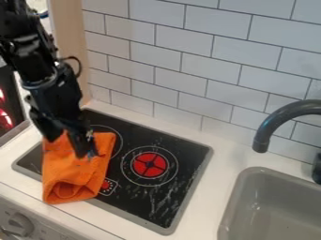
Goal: Move the cloth from right to left
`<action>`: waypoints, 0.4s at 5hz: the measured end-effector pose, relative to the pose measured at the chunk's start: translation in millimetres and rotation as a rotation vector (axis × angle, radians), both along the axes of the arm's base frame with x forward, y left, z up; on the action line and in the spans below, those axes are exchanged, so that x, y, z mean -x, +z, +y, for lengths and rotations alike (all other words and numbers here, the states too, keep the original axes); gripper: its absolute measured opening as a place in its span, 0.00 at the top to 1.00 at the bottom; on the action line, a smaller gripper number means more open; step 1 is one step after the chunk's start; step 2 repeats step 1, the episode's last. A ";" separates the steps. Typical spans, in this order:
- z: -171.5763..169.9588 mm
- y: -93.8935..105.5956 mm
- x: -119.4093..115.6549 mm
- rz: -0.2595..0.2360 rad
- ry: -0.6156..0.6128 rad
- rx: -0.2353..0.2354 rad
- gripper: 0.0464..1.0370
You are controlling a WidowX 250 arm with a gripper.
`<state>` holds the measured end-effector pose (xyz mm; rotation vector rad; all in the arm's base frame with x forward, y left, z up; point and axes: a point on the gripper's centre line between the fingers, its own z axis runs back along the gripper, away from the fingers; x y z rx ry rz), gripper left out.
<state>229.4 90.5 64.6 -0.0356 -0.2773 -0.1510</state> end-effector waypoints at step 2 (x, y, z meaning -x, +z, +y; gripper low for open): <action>-1.2 0.6 0.9 0.002 -0.022 0.002 0.04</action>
